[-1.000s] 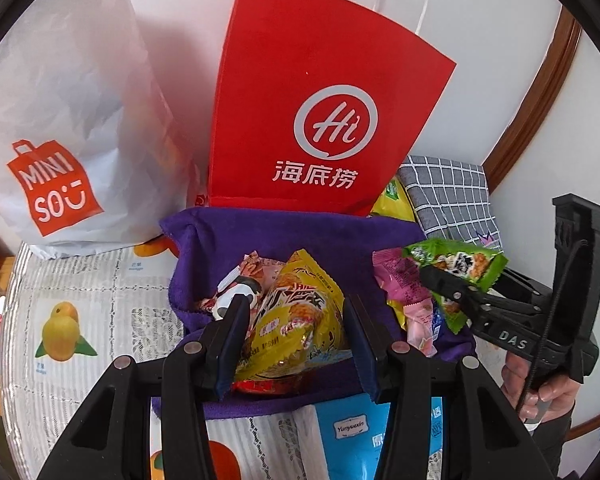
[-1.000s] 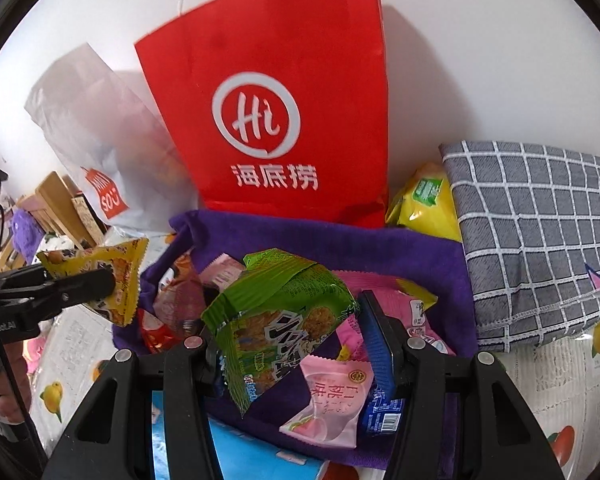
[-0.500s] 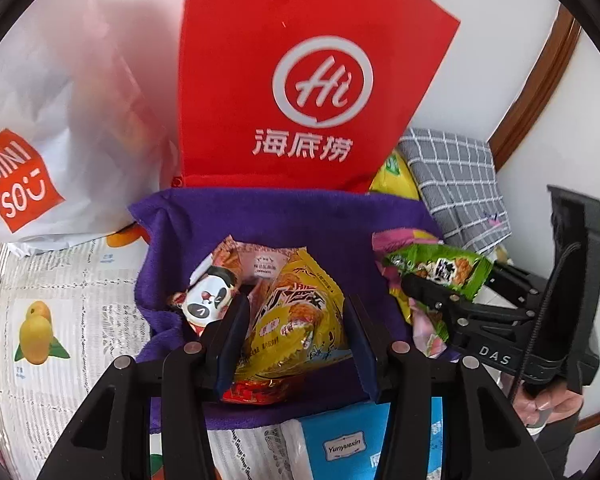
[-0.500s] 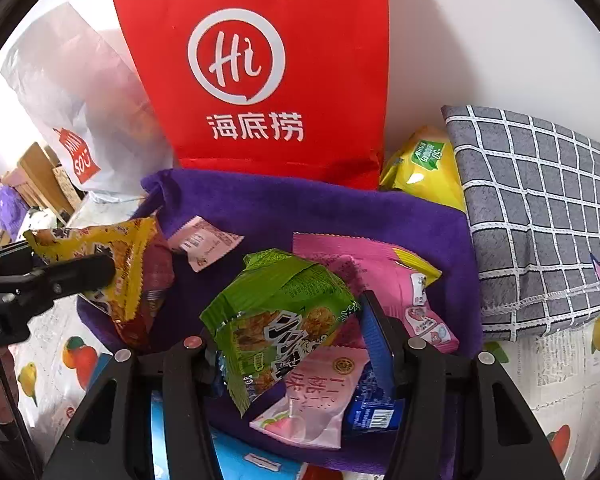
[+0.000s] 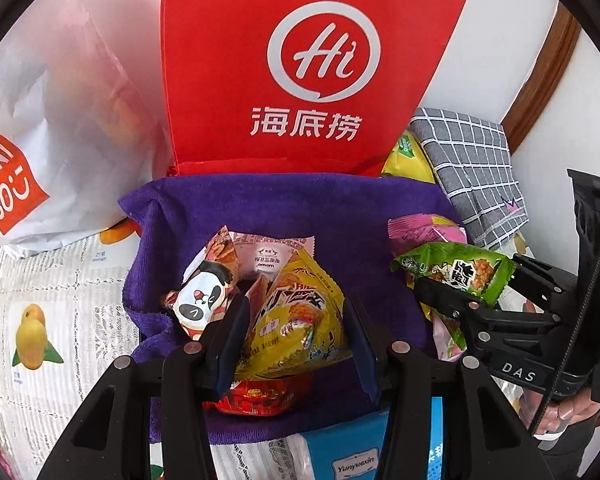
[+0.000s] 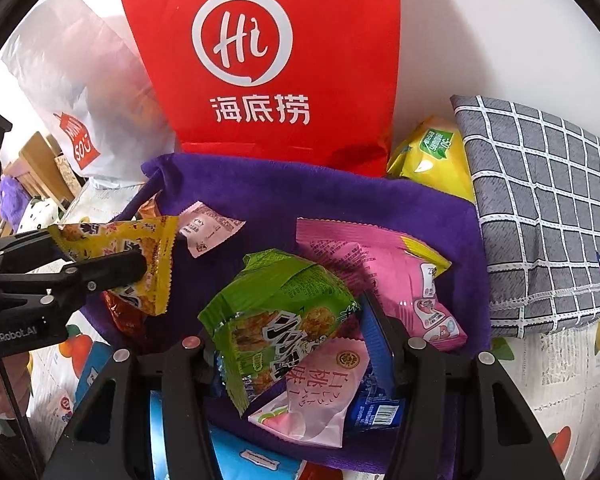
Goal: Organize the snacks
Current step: 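Lower both held bags onto the purple towel and open both tools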
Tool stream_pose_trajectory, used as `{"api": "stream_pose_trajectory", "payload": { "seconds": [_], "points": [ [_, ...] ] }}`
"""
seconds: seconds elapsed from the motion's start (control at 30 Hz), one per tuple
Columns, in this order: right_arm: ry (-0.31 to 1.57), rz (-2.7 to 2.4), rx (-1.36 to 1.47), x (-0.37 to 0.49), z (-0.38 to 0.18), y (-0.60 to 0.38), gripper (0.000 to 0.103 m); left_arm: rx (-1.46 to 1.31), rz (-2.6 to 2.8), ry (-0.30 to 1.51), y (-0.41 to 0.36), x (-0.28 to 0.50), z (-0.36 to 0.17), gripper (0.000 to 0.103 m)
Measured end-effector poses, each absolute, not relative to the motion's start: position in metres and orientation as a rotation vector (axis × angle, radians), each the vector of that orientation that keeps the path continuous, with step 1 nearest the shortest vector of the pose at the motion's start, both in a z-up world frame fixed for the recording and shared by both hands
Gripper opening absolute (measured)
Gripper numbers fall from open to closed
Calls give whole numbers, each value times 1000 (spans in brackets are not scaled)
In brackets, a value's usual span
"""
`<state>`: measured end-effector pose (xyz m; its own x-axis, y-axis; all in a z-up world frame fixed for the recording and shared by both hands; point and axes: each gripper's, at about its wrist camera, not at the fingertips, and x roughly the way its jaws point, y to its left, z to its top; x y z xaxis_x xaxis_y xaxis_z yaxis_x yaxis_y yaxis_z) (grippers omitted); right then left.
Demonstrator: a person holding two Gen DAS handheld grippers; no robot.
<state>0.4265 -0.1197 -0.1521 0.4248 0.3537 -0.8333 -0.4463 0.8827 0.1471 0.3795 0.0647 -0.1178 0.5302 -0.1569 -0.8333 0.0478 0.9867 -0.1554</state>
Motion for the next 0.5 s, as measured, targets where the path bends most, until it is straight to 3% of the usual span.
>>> {"api": "stream_pose_trajectory", "payload": {
  "seconds": [0.4,0.5],
  "points": [
    [1021,512,-116,425,-155,-115,57,-129,-127,1010,67,381,-122,48],
    [1020,516,-127,424,-156,-113,59,-125,-128,1016,67,380,-121,56]
  ]
}}
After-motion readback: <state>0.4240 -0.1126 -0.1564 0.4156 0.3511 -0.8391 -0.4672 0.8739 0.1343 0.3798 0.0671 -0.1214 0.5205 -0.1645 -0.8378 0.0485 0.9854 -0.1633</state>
